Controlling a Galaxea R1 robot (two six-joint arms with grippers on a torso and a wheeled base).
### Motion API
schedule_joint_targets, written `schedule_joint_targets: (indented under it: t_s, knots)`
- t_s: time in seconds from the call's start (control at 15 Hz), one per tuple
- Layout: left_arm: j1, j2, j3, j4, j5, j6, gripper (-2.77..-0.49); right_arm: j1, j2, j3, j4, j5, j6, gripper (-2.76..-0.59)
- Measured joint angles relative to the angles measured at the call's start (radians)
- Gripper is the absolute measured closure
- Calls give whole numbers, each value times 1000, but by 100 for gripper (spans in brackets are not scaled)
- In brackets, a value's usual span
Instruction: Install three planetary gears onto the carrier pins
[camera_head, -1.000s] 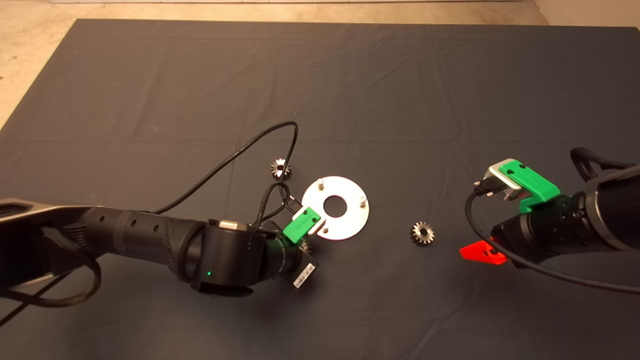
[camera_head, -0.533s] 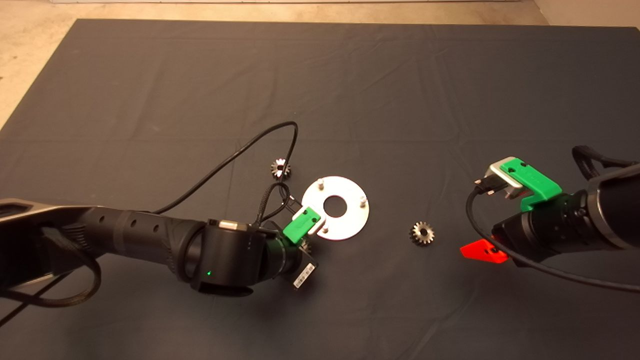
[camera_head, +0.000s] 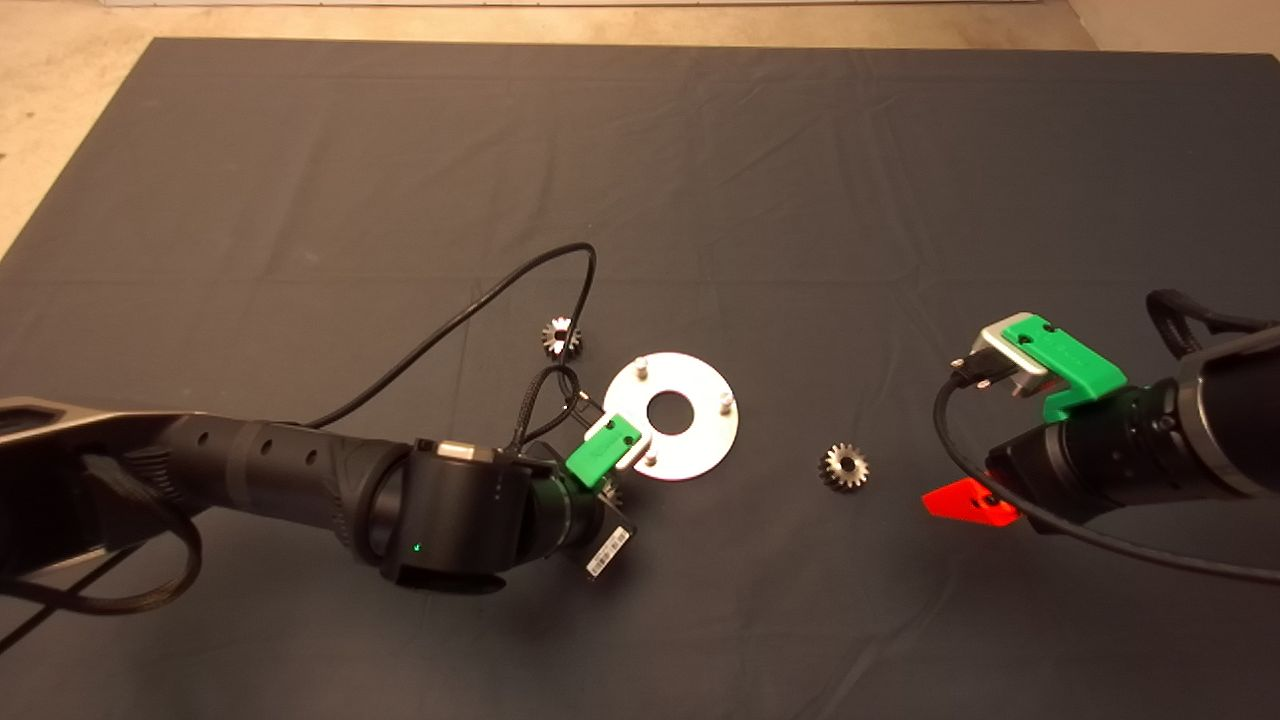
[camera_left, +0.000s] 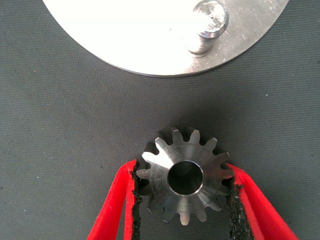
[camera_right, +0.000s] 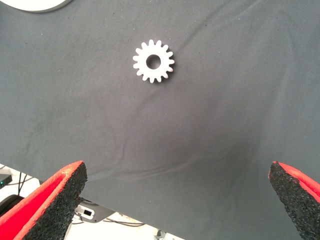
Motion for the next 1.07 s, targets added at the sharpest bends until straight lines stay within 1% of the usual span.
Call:
schedule_joint_targets:
  t_s: [0.13, 0.2, 0.27, 0.47, 0.6, 0.67, 0.93, 1.07]
  knots:
    - [-3, -2, 18, -3, 0, 0, -88, 1, 0, 0, 0, 0, 0, -273]
    - [-12, -3, 26, -10, 0, 0, -88, 1, 0, 0, 0, 0, 0, -273]
    - [-30, -5, 34, -18, 0, 0, -88, 4, 0, 0, 1, 0, 0, -273]
    - [-99, -8, 45, -73, 1, 0, -88, 6, 0, 0, 2, 0, 0, -273]
    - [-134, -7, 50, -91, 0, 0, -87, 6, 0, 0, 2, 0, 0, -273]
    - [-141, -7, 50, -95, 0, -1, -87, 6, 0, 0, 2, 0, 0, -273]
    - [-158, 2, 50, -109, 2, -4, -87, 6, 0, 1, 3, 0, 0, -273]
    - [-164, 23, 50, -110, 6, -9, -87, 6, 0, 1, 3, 0, 0, -273]
